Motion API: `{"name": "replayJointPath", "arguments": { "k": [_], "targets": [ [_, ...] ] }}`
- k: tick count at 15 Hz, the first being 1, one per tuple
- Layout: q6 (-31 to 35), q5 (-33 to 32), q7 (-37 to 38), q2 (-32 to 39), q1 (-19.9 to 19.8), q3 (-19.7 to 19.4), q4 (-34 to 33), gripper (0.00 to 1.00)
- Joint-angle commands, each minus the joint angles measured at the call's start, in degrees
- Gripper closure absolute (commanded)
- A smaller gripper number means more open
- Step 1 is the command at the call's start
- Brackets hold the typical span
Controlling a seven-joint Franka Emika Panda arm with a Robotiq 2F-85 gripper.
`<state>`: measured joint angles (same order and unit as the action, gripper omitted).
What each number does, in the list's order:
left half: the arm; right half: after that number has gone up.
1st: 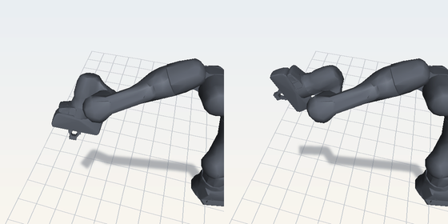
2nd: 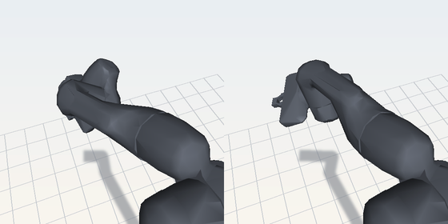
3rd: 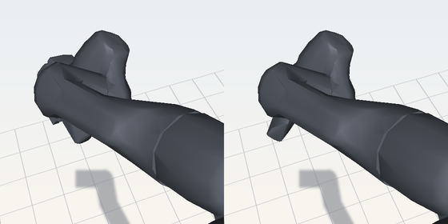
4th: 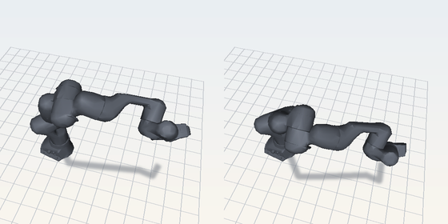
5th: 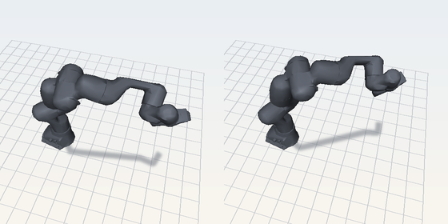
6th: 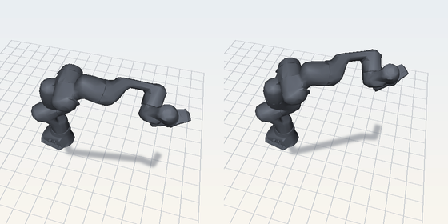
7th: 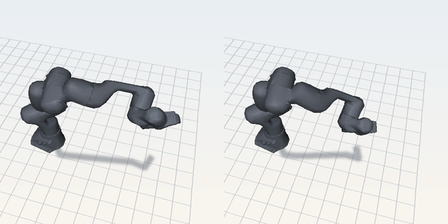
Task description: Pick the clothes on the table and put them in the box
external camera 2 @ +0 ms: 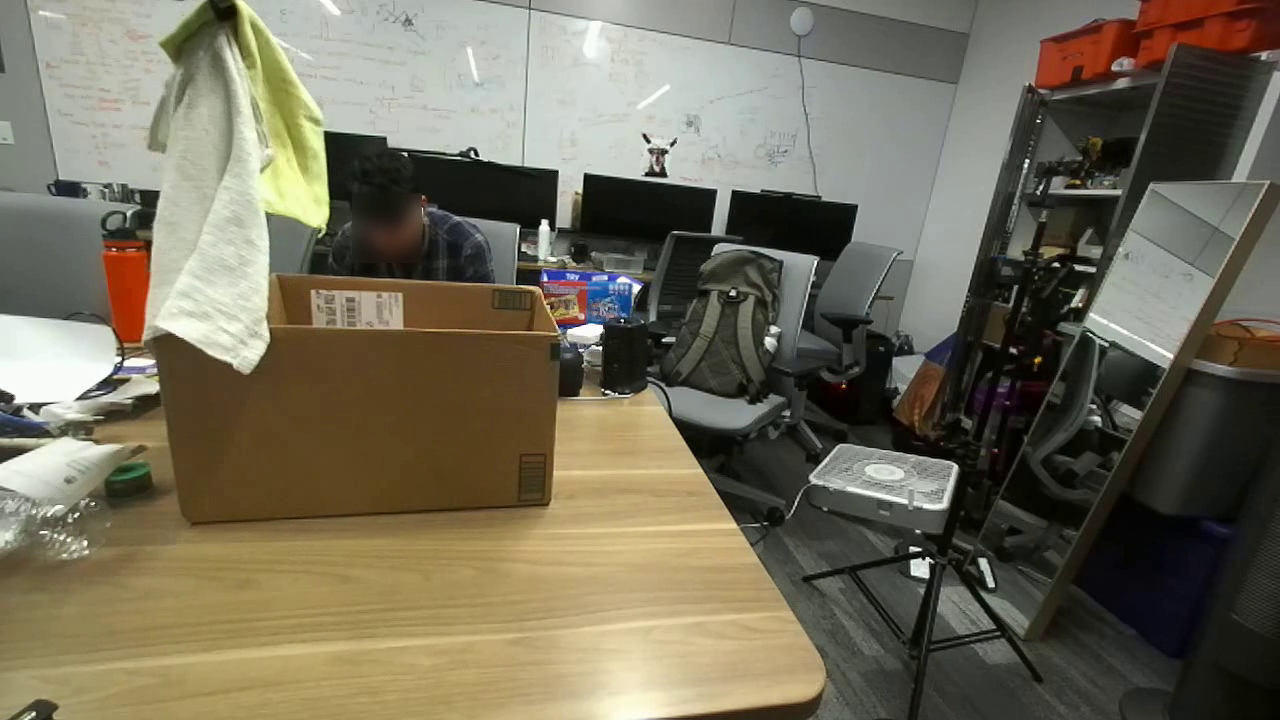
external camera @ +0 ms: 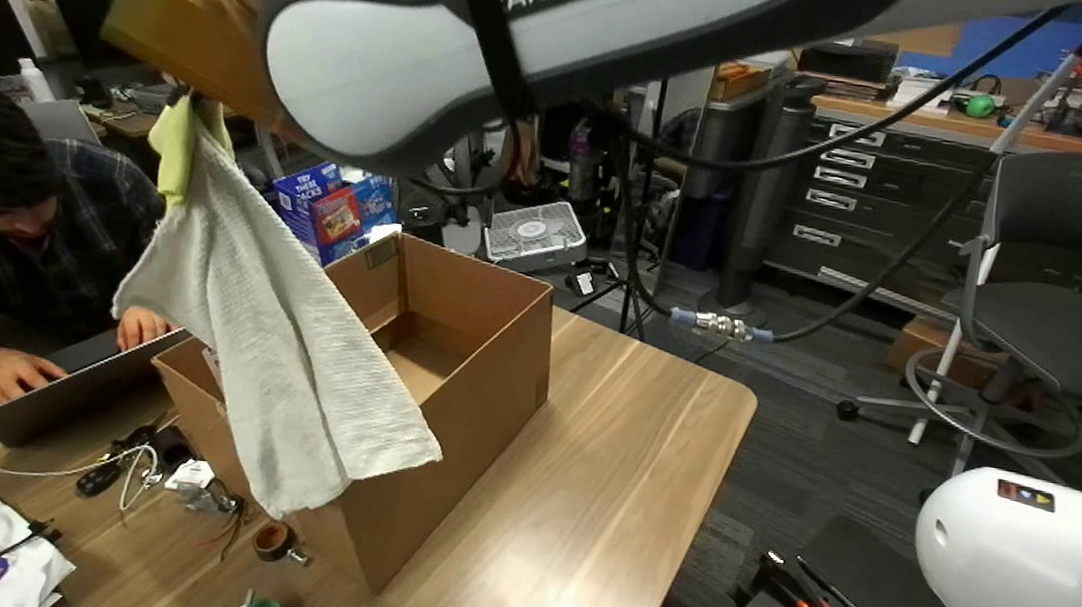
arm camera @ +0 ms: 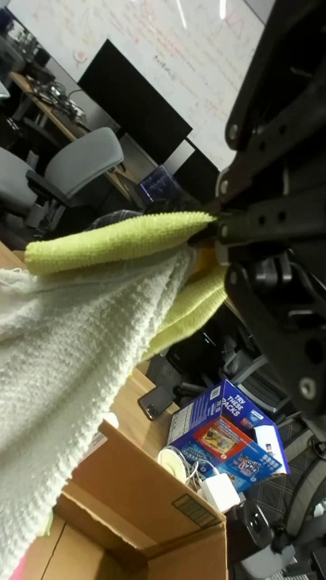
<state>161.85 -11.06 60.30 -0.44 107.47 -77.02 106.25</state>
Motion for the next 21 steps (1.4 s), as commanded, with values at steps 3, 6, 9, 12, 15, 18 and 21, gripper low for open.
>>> {"name": "replayJointPath", "arguments": {
  "k": [3, 6, 9, 12, 15, 18, 21],
  "targets": [
    [-9.8, -7.54, 9.85, -4.21, -0.08, 3.05, -11.95, 0.99],
    [-14.99, -12.62, 14.06, -6.51, -1.22, 6.89, -16.44, 0.99],
    [-18.31, -18.06, 18.87, -8.12, -3.24, 11.19, -18.39, 0.99],
    [-19.29, -24.5, 25.37, -8.78, -5.97, 14.93, -18.8, 0.99],
    [-20.05, -31.05, 32.0, -9.52, -8.45, 18.07, -18.26, 0.99],
    [-21.2, -37.15, 37.88, -10.2, -10.4, 20.69, -17.84, 0.99],
    [-22.84, -41.83, 42.5, -11.03, -11.74, 22.83, -17.26, 0.99]
  ]
}}
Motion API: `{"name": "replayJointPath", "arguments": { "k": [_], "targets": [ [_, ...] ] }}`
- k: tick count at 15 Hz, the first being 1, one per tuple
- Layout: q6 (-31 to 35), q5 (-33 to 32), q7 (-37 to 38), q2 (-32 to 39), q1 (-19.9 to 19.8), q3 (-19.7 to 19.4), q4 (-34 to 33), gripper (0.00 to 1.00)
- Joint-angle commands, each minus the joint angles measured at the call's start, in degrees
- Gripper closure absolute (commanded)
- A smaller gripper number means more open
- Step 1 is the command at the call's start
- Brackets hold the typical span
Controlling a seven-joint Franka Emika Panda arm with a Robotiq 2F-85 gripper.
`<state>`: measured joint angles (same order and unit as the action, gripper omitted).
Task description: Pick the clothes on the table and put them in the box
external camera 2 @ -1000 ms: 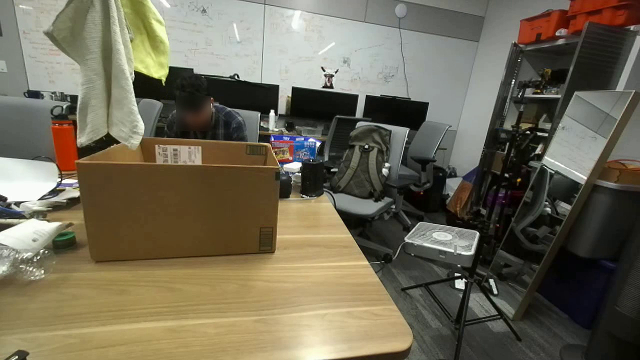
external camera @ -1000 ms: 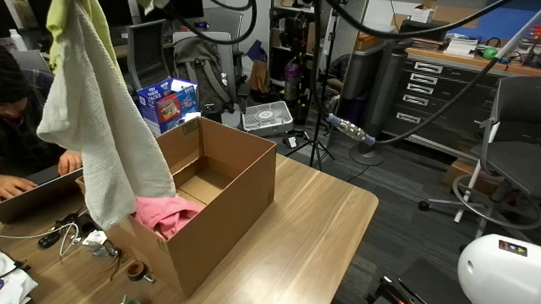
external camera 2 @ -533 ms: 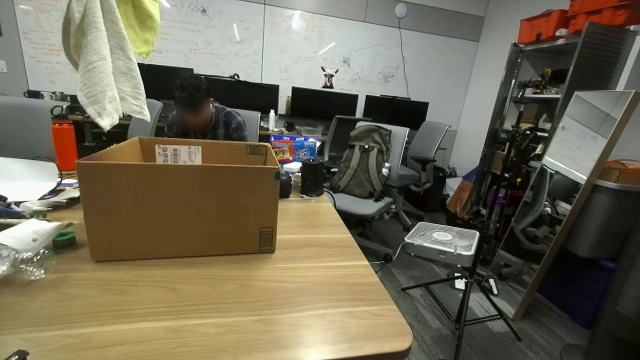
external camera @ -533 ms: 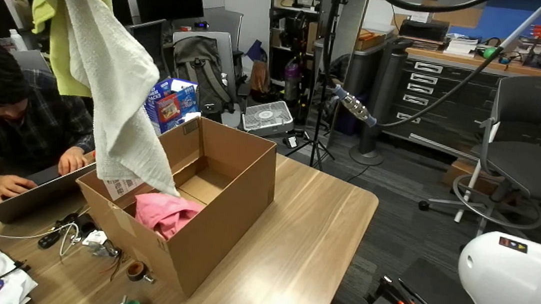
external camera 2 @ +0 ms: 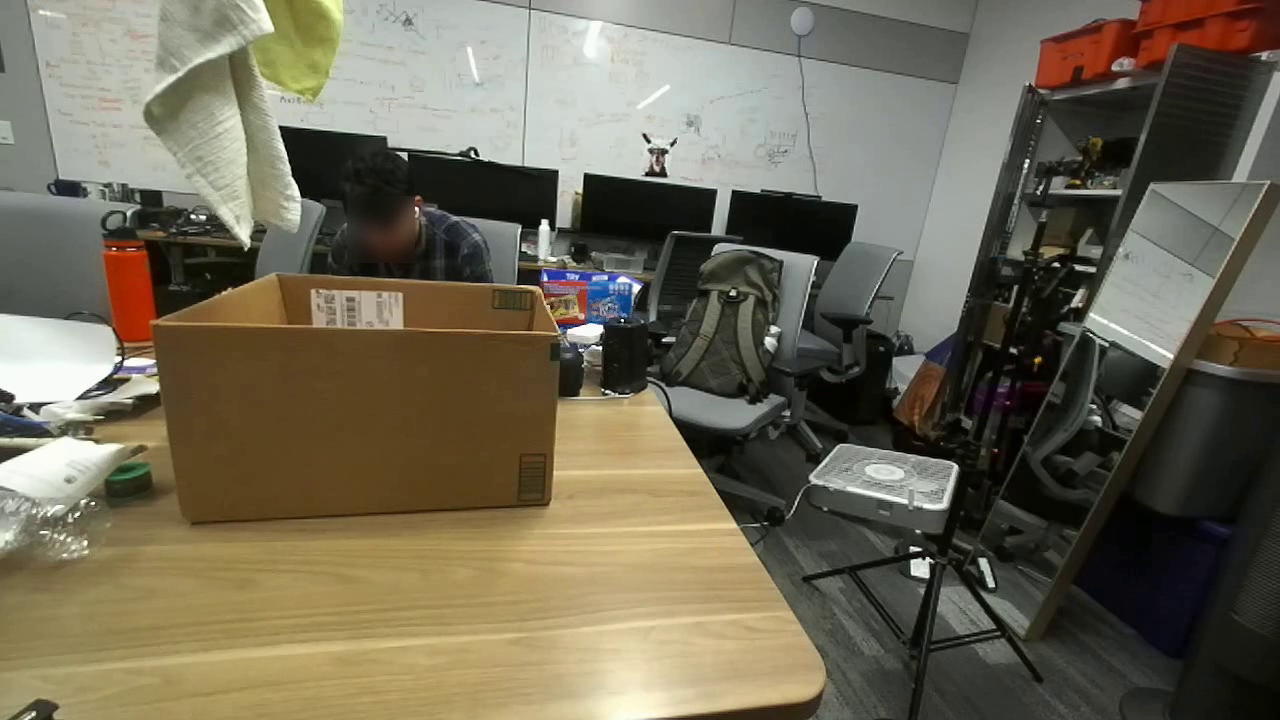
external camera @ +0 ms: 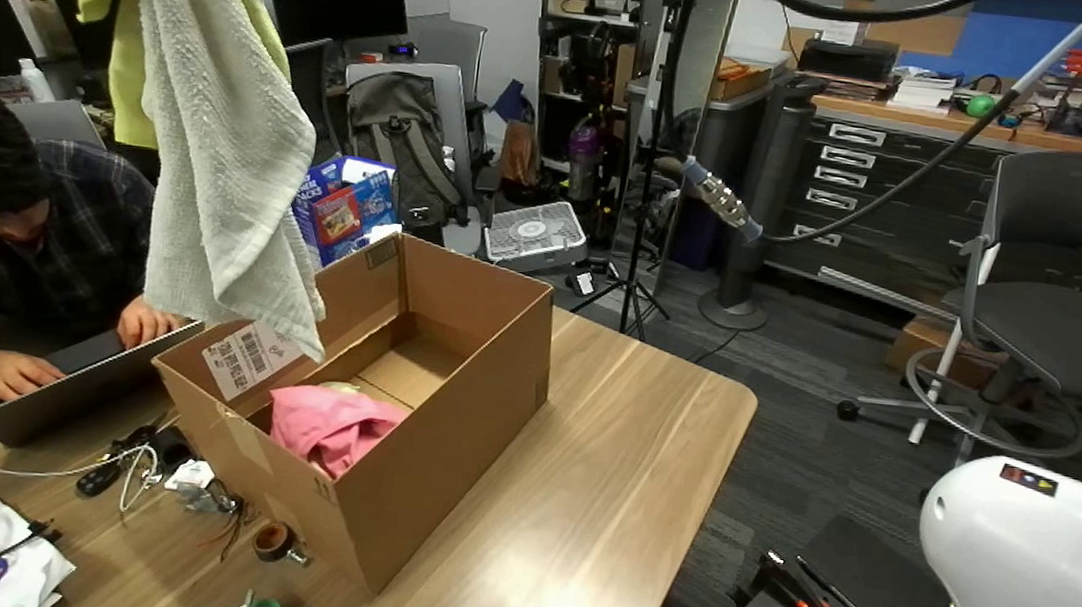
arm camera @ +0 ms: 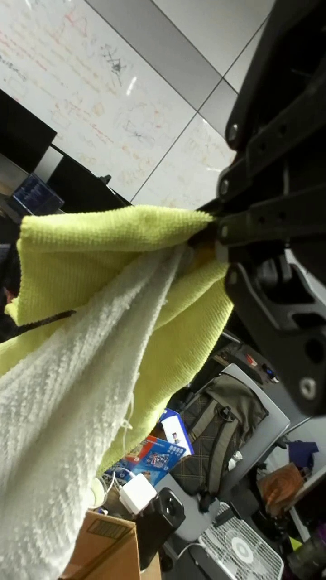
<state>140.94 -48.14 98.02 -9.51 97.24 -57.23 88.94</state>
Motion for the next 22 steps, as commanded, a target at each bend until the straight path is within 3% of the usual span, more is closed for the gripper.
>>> {"name": "replayJointPath", "arguments": {
  "k": [1, 9, 17, 18, 20, 22],
  "targets": [
    [-2.2, -6.16, 6.63, -1.96, -2.05, 3.53, 0.04, 0.99],
    [-4.96, -12.18, 16.58, -2.04, -4.97, 4.87, -0.3, 0.99],
    [-6.49, -14.07, 20.99, -1.32, -5.32, 4.97, -0.26, 0.99],
    [-6.76, -13.53, 20.52, -1.5, -5.07, 5.02, -0.02, 0.71],
    [-7.01, -12.83, 19.22, -1.79, -4.78, 5.09, 0.59, 0.65],
    [-7.0, -12.13, 18.47, -2.15, -4.61, 5.08, 1.22, 0.49]
  ]
}}
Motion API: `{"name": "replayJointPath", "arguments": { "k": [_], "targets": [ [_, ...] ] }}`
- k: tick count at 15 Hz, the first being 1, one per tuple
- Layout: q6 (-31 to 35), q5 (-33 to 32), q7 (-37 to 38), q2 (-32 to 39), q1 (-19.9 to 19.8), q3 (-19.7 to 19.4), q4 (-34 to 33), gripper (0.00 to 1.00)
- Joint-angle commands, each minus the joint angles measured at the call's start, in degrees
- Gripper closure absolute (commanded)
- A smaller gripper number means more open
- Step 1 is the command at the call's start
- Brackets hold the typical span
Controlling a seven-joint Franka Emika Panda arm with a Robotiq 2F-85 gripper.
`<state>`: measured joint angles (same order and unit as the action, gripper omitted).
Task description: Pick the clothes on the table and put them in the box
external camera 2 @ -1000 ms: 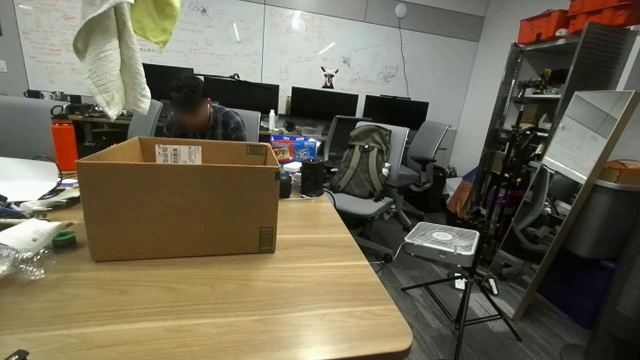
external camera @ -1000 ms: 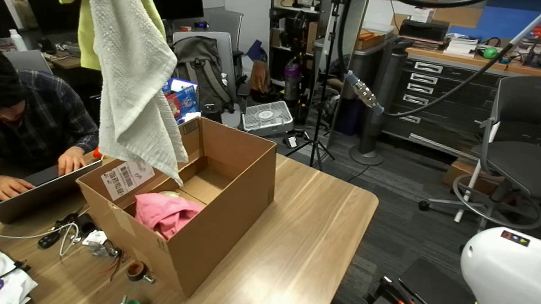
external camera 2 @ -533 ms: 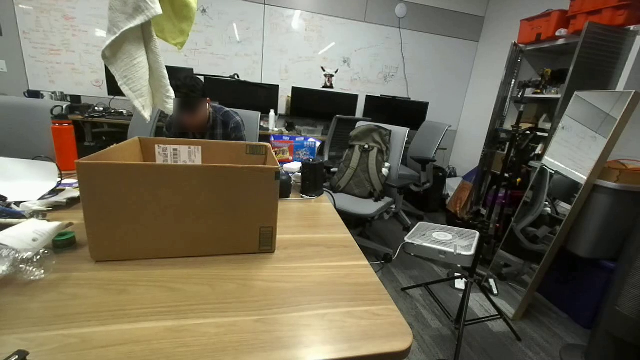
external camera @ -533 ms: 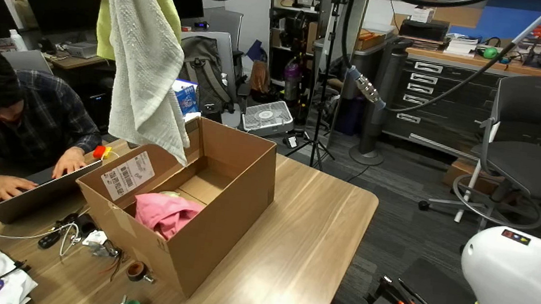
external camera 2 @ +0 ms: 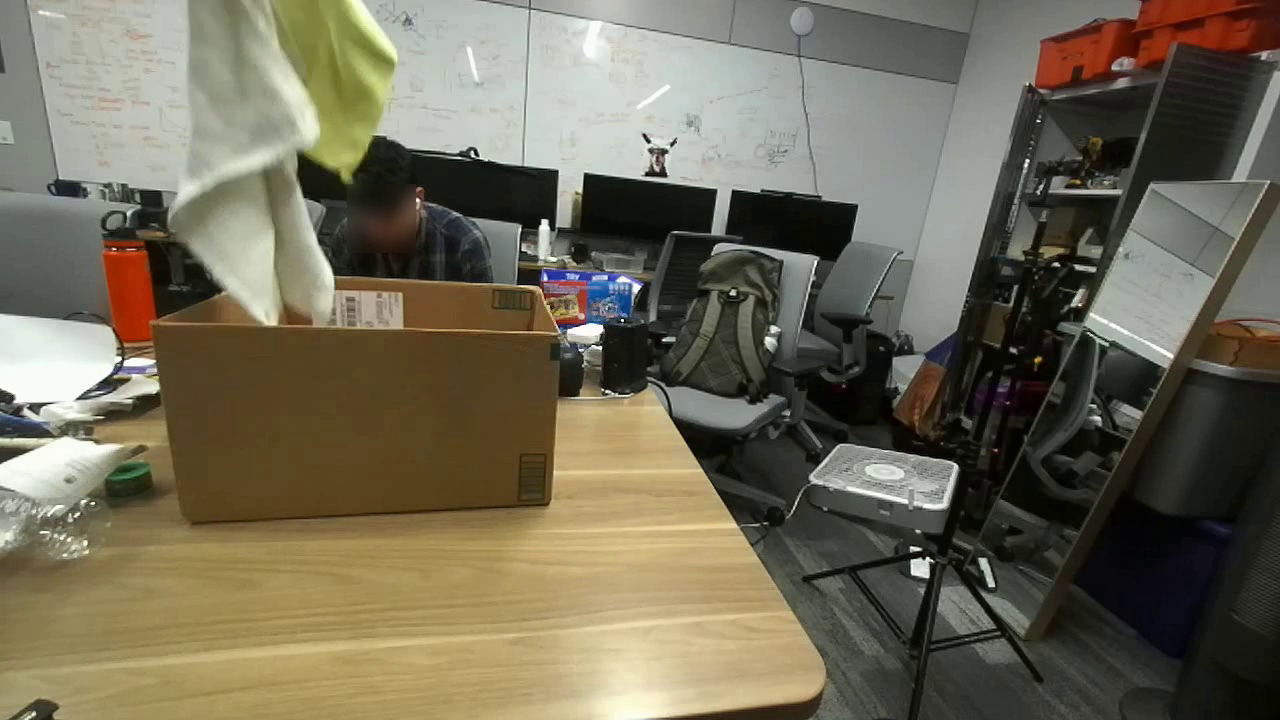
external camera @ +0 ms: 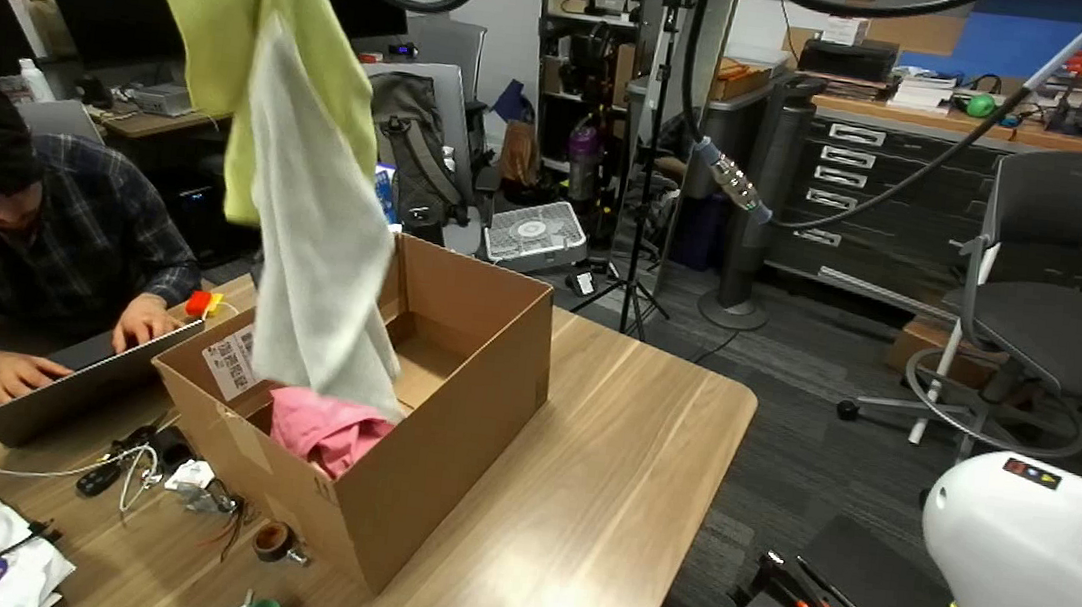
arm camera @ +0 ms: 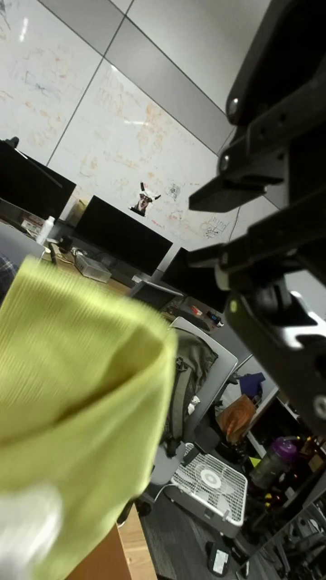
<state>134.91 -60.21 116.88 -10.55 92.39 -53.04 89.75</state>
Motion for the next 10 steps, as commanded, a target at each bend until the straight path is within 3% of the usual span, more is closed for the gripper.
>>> {"name": "replayJointPath", "arguments": {
  "k": [1, 6, 10],
  "targets": [
    [-1.06, 0.1, -0.76, -1.27, 0.27, 0.91, 0.63, 0.4],
    [-1.19, 0.92, -3.42, -3.74, 0.67, 1.38, 2.68, 0.03],
    [-4.15, 2.61, -10.81, -10.15, 1.43, 4.01, 7.25, 0.0]
  ]
}}
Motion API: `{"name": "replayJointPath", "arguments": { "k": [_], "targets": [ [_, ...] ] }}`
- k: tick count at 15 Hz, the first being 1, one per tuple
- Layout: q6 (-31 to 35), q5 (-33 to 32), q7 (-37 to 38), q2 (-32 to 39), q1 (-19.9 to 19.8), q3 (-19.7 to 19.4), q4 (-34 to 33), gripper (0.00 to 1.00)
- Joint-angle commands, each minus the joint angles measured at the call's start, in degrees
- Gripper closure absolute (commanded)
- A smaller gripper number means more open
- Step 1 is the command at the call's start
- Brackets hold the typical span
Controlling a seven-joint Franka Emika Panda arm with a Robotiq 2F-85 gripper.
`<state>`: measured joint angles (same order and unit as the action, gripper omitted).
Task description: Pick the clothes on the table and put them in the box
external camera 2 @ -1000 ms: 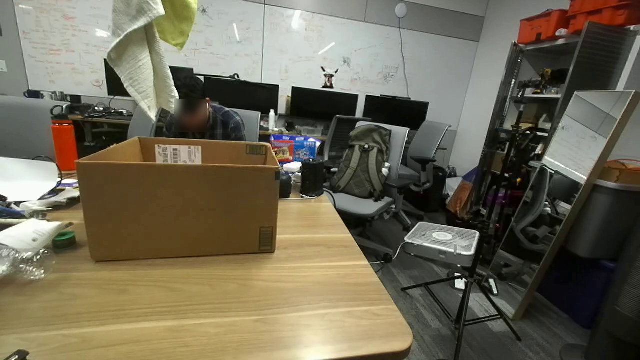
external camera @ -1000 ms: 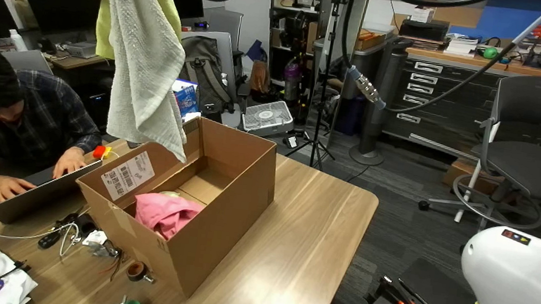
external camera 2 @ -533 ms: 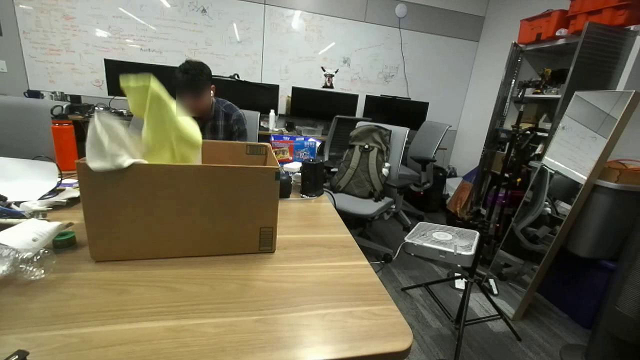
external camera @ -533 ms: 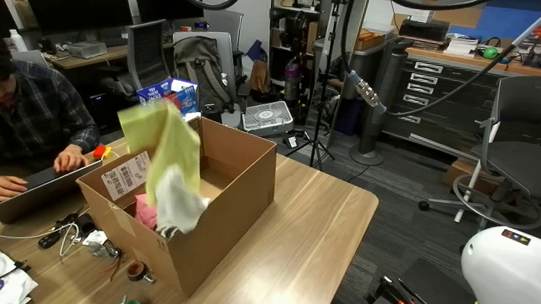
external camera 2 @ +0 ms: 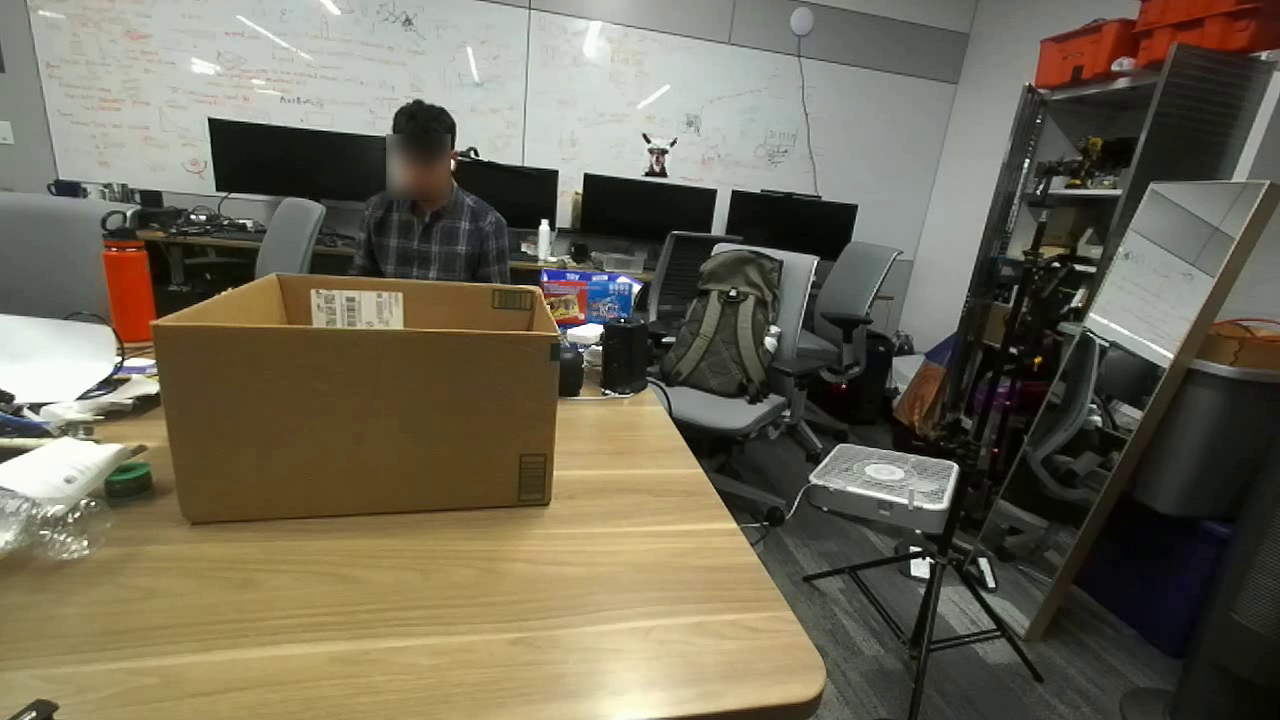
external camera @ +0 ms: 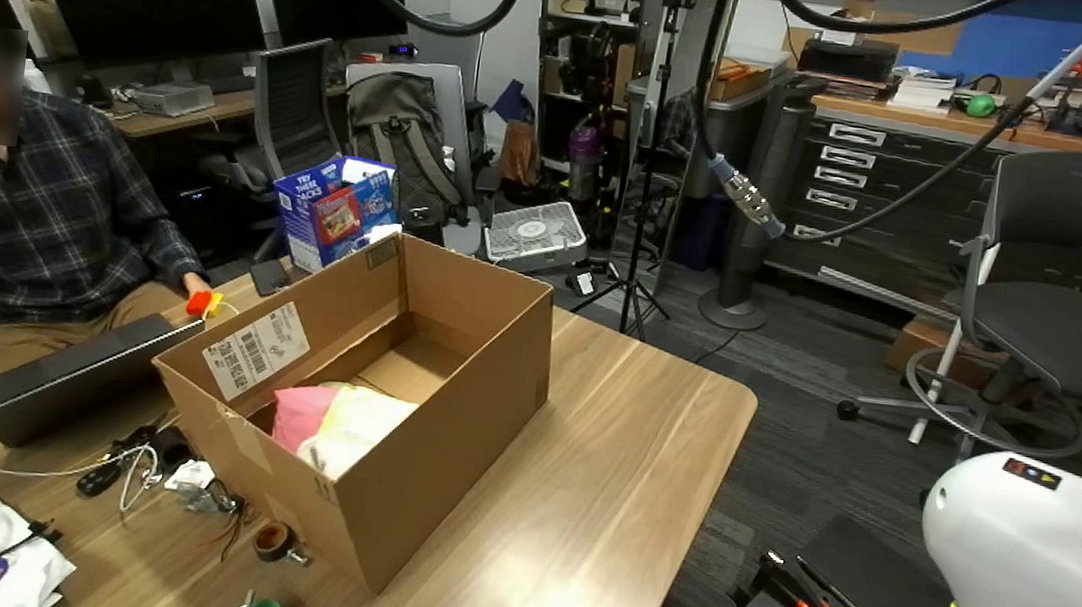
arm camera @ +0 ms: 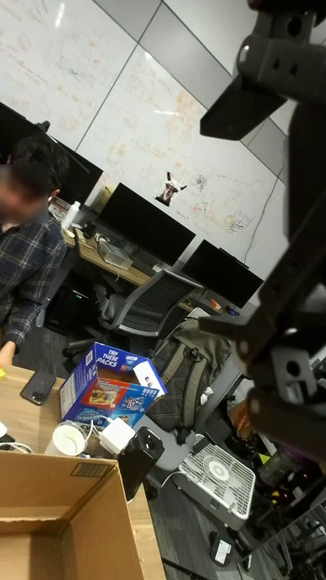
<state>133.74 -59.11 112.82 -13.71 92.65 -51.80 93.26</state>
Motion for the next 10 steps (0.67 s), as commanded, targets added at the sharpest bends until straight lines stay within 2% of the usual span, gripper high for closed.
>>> {"name": "replayJointPath", "arguments": {
  "k": [1, 4, 5, 6, 10],
  "targets": [
    [-4.92, 1.97, -9.24, -9.0, 1.15, 3.85, 5.29, 0.0],
    [-11.84, 2.21, -15.69, -16.44, -0.4, 8.36, 11.59, 0.0],
    [-9.99, 9.07, -20.6, -14.65, -11.33, 15.41, 14.35, 0.0],
    [-11.41, 10.95, -23.54, -16.74, -13.31, 17.24, 17.04, 0.0],
    [-13.31, 23.0, -39.11, -22.71, -31.21, 27.79, 28.47, 0.0]
  ]
}}
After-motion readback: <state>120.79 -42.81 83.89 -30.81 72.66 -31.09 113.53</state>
